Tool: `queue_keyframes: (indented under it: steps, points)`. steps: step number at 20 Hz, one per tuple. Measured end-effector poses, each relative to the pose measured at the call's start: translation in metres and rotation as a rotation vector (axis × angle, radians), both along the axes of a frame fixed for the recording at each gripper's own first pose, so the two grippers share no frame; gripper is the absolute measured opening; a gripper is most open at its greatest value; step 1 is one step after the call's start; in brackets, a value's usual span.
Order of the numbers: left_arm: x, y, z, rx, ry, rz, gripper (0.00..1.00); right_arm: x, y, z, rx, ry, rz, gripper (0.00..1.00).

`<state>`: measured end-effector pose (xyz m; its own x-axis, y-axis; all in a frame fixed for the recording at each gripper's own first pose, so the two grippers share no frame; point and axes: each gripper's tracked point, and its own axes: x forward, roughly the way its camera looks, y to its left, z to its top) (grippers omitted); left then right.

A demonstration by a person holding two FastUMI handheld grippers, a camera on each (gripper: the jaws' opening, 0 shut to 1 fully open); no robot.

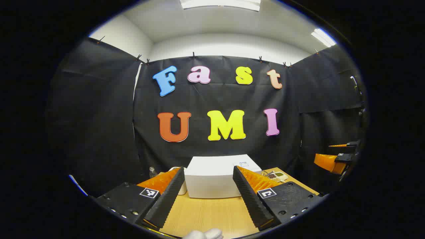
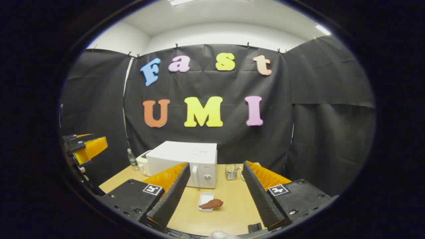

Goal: Open the microwave oven with the left hand, put the food in, and close the microwave oven.

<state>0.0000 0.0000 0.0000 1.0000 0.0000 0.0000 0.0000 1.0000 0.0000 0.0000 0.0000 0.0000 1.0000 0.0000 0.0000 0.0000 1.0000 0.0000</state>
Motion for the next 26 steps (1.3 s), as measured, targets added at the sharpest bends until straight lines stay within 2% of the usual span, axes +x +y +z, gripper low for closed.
queue_keyframes:
  steps: [1, 2, 3, 4, 5, 6, 7, 8, 9, 10, 11, 12, 13, 14, 15, 16, 17, 18, 19, 20, 21, 22, 23, 24, 25, 26]
  points:
    - [0.0, 0.0, -0.001, 0.001, 0.0, 0.003, 0.92, 0.0, 0.0, -0.001, 0.001, -0.002, 0.002, 1.0]
    - [0.0, 0.0, 0.0, -0.001, 0.001, 0.003, 0.92, 0.0, -0.001, 0.0, 0.002, -0.002, 0.001, 0.95]
    - [0.0, -0.001, 0.0, -0.009, 0.0, 0.004, 0.92, 0.0, -0.002, -0.001, 0.004, -0.005, 0.003, 0.95]
    - [0.0, -0.001, 0.001, -0.015, -0.001, 0.001, 0.87, 0.001, -0.002, -0.001, 0.004, -0.002, 0.004, 0.95]
    - [0.001, -0.002, 0.002, -0.014, -0.001, 0.001, 0.92, 0.003, -0.003, -0.003, 0.004, -0.001, 0.005, 0.96]
    - [0.002, -0.002, 0.002, -0.006, -0.001, 0.004, 0.92, 0.003, -0.005, -0.004, 0.005, 0.002, 0.003, 0.96]
    - [0.003, -0.001, 0.001, 0.001, 0.0, 0.006, 0.92, 0.004, -0.005, -0.005, 0.007, 0.004, 0.005, 1.0]
    - [0.004, -0.002, 0.001, 0.004, -0.001, 0.006, 0.92, 0.004, -0.006, -0.005, 0.009, 0.004, 0.006, 1.0]
    - [0.005, -0.004, 0.001, 0.003, -0.003, 0.005, 0.92, 0.006, -0.008, -0.006, 0.01, 0.004, 0.005, 0.95]
    - [0.008, -0.005, 0.0, 0.005, -0.002, 0.004, 0.92, 0.007, -0.009, -0.005, 0.009, 0.006, 0.004, 1.0]
    - [0.012, -0.004, -0.003, 0.008, 0.003, 0.01, 0.92, 0.01, -0.012, -0.007, 0.012, 0.006, 0.002, 0.96]
    - [0.014, -0.004, -0.006, 0.012, 0.009, 0.016, 0.92, 0.013, -0.014, -0.006, 0.014, 0.008, 0.002, 1.0]
    - [0.017, -0.006, -0.007, 0.013, 0.007, 0.018, 0.92, 0.015, -0.015, -0.007, 0.014, 0.009, 0.003, 0.96]
    - [0.02, -0.006, -0.01, 0.013, 0.012, 0.025, 0.91, 0.017, -0.018, -0.006, 0.013, 0.011, 0.003, 0.96]
    - [0.024, -0.009, -0.015, 0.011, 0.017, 0.025, 0.91, 0.019, -0.022, -0.006, 0.013, 0.01, 0.003, 1.0]
    - [0.028, -0.01, -0.016, 0.01, 0.014, 0.03, 0.82, 0.021, -0.025, -0.003, 0.014, 0.008, 0.005, 0.96]
    - [0.033, -0.013, -0.017, 0.012, 0.014, 0.032, 0.92, 0.024, -0.028, -0.002, 0.014, 0.006, 0.005, 0.95]
    - [0.036, -0.017, -0.02, 0.018, 0.016, 0.03, 0.92, 0.026, -0.033, 0.002, 0.014, -0.002, 0.004, 1.0]
    - [0.04, -0.021, -0.023, 0.026, 0.012, 0.027, 0.92, 0.029, -0.038, 0.005, 0.016, -0.01, -0.003, 1.0]
    - [0.046, -0.025, -0.027, 0.036, 0.009, 0.026, 0.92, 0.032, -0.044, 0.006, 0.019, -0.01, -0.007, 0.95]
    - [0.052, -0.03, -0.031, 0.043, 0.009, 0.021, 0.92, 0.033, -0.048, 0.006, 0.021, -0.008, -0.007, 1.0]
    - [0.057, -0.036, -0.036, 0.043, 0.005, 0.019, 1.0, 0.035, -0.054, 0.007, 0.022, -0.004, -0.013, 0.96]
    - [0.064, -0.044, -0.041, 0.04, 0.0, 0.009, 0.92, 0.037, -0.059, 0.006, 0.024, -0.002, -0.016, 1.0]
    - [0.071, -0.053, -0.047, 0.04, -0.005, -0.003, 0.92, 0.038, -0.065, 0.007, 0.025, 0.001, -0.022, 1.0]
    - [0.079, -0.062, -0.054, 0.042, -0.014, -0.014, 0.92, 0.039, -0.071, 0.007, 0.026, 0.003, -0.027, 0.95]
    - [0.089, -0.072, -0.064, 0.045, -0.007, -0.028, 0.82, 0.04, -0.076, 0.008, 0.028, 0.001, -0.028, 0.95]
